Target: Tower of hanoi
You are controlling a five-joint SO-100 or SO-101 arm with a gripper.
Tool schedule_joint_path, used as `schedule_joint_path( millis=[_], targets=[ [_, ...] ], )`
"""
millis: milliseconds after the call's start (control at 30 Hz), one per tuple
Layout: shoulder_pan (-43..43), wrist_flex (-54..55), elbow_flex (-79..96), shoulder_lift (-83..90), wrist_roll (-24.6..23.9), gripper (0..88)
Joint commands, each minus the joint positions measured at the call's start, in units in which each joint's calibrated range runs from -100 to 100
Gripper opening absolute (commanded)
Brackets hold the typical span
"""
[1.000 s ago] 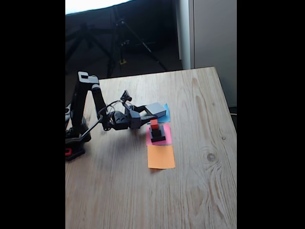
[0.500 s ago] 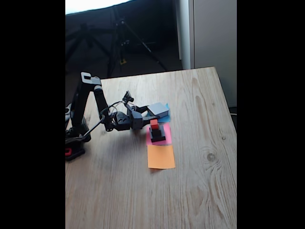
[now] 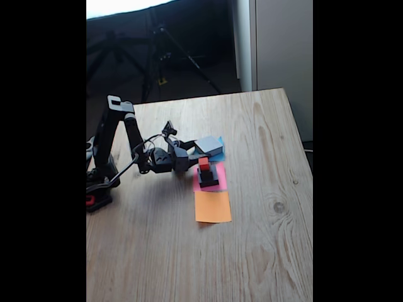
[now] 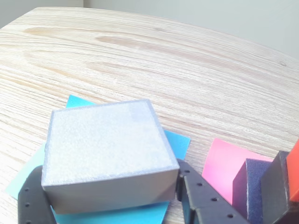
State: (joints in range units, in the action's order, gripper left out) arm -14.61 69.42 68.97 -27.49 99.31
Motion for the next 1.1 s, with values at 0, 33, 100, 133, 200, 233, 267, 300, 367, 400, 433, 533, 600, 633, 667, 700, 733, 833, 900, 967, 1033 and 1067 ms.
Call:
schedule_joint_path(
  millis=[0, 33, 100, 133, 200, 233, 267, 300, 367, 400, 433, 533, 600, 633, 667, 700, 733, 833, 900, 967, 1033, 1067],
  targets=[
    [0.86, -0.25, -0.24, 1.60, 0.69, 33.2],
    [0.95, -0.25, -0.33, 1.68, 0.69, 34.7],
    [0.95, -0.58, -0.42, 2.06, 0.69, 37.0],
    [0.95, -0.82, -0.24, 2.36, 0.69, 37.5],
    [0.61, -0.90, -0.06, 2.66, 0.69, 38.9],
    [0.53, -0.90, 0.12, 2.81, 0.69, 39.0],
    [0.28, -0.90, 0.30, 3.19, 0.69, 39.6],
    [0.03, -0.90, 0.58, 3.64, 0.69, 39.8],
    [-0.48, -0.90, 0.94, 4.78, 0.69, 40.0],
    [-0.81, -1.06, 1.12, 5.46, 0.69, 40.2],
    [-1.23, -1.06, 1.30, 6.37, 0.69, 40.3],
    [-2.31, -2.44, 1.67, 9.85, 0.69, 40.4],
    [-2.90, -4.14, 1.67, 12.43, 0.69, 40.4],
    [-3.15, -5.03, 1.67, 13.79, 0.69, 40.4],
    [-3.32, -6.08, 1.67, 15.00, 0.69, 40.3],
    [-3.40, -7.13, 1.67, 16.14, 0.69, 40.3],
    [-3.57, -7.62, 1.67, 16.89, 0.69, 40.0],
    [-3.73, -8.43, 2.39, 19.54, 0.69, 23.9],
    [-3.73, -8.91, 2.76, 21.59, 0.69, 16.3],
    [-3.73, -9.88, 3.48, 24.39, 0.69, 13.2],
    [-3.90, -12.64, 4.03, 28.32, 0.69, 10.5],
    [-3.90, -15.07, 4.12, 31.05, 0.69, 7.1]
  ],
)
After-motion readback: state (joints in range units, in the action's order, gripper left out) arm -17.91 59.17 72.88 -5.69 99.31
